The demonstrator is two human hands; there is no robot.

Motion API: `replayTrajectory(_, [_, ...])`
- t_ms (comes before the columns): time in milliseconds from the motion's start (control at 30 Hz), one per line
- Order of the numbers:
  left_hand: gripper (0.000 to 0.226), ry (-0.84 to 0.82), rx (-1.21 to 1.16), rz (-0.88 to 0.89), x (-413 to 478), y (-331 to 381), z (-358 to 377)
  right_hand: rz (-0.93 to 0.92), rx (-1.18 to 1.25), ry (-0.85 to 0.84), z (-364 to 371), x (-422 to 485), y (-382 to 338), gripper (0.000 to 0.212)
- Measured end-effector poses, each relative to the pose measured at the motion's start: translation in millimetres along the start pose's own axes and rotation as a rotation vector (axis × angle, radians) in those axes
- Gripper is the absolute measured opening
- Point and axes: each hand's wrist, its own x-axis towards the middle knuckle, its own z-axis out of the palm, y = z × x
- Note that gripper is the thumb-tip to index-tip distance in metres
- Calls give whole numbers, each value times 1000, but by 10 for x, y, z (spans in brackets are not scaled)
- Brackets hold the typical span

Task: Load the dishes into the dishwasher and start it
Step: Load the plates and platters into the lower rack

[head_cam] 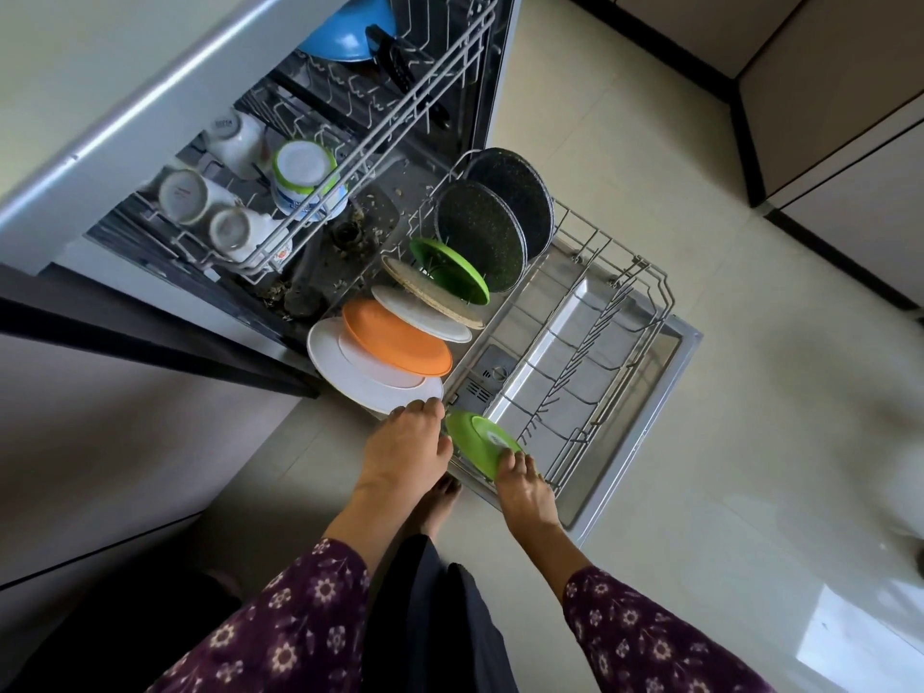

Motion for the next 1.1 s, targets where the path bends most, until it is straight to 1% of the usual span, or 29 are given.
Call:
replayTrajectory(33, [31, -4, -3, -2, 0, -2, 13, 0, 4, -1, 16, -8, 13, 63])
replayTrajectory(133, [30, -9, 9, 1, -6, 6, 25, 1, 24, -24, 82, -13, 59, 72])
replayTrajectory(200, [30, -7, 25, 9, -15, 10, 24, -11, 20, -29, 114, 13, 65, 73])
replayTrajectory(300, [30, -4, 32, 14, -12, 8, 20, -10, 10, -27, 159, 29, 56, 63])
replayTrajectory(433, [30, -21, 24, 4, -17, 16, 26, -20, -41, -14, 218, -14, 31, 44])
replayTrajectory(533, [29, -25, 29, 1, -25, 26, 30, -25, -39, -13, 223, -3, 23, 42])
replayTrajectory(767, [30, -8, 33, 13, -9, 31, -10, -29, 11, 52, 56, -7, 129, 65])
replayTrajectory(900, [30, 13, 35, 26, 30, 25, -11, -8, 15, -13, 55, 148, 165, 75])
replayTrajectory(967, [30, 8, 28, 31, 44, 14, -4, 11, 11, -44, 88, 230, 101, 71])
replayTrajectory(1100, [30, -1, 28, 20, 48, -86, 42, 26, -62, -98, 201, 340, -102, 55])
